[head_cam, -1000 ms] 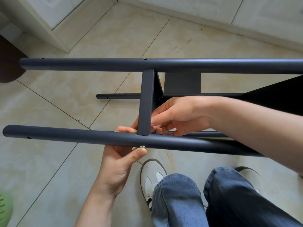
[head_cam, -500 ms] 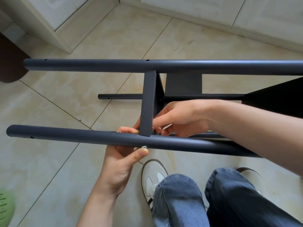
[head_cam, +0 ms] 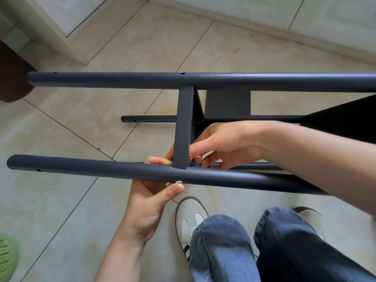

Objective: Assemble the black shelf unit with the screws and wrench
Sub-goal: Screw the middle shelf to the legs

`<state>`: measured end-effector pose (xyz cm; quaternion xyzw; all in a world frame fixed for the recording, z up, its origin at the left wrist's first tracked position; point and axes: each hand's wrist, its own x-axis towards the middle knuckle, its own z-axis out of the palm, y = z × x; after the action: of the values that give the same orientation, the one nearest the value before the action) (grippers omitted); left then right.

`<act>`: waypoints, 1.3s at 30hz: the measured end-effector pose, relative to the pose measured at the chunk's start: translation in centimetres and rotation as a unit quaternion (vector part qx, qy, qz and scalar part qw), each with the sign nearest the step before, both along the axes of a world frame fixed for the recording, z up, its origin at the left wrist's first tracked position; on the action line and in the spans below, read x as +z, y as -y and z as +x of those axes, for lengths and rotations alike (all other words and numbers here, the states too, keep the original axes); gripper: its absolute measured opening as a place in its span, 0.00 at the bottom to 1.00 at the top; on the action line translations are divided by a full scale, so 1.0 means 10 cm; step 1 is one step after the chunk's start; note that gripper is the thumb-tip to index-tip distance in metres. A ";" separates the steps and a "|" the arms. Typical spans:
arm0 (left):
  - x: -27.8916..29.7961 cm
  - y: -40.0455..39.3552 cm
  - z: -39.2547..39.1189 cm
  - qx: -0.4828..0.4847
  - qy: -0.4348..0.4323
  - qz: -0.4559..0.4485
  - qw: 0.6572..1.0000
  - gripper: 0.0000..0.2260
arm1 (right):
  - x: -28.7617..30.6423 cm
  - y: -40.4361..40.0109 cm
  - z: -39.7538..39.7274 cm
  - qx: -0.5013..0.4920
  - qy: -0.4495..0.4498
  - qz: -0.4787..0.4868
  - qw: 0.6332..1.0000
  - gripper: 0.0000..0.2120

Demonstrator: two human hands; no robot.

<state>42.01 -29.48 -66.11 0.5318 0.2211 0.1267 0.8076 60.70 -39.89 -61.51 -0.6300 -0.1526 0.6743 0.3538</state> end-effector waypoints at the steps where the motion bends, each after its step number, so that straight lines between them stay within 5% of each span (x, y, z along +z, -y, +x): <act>1: 0.00 0.00 0.00 0.002 -0.001 0.000 1.000 0.21 | 0.00 0.01 0.02 0.000 0.000 0.000 1.000 0.08; 16: -0.04 0.00 0.01 0.014 -0.008 0.002 1.000 0.21 | 0.00 0.00 0.01 0.005 0.033 0.010 0.999 0.09; 21: -0.04 0.00 -0.01 0.012 -0.010 -0.002 1.000 0.22 | 0.00 -0.01 -0.02 0.030 0.040 0.002 0.999 0.18; 34: -0.02 0.01 -0.01 0.008 -0.012 -0.003 1.000 0.22 | -0.01 0.00 0.00 0.006 0.013 0.011 1.000 0.08; 39: -0.04 0.01 0.00 0.011 -0.010 0.000 1.000 0.22 | -0.03 0.00 -0.01 0.017 0.042 -0.002 0.999 0.14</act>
<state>42.01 -29.57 -66.48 0.5303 0.2347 0.1303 0.8042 60.57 -39.86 -61.81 -0.6557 -0.1761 0.6536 0.3345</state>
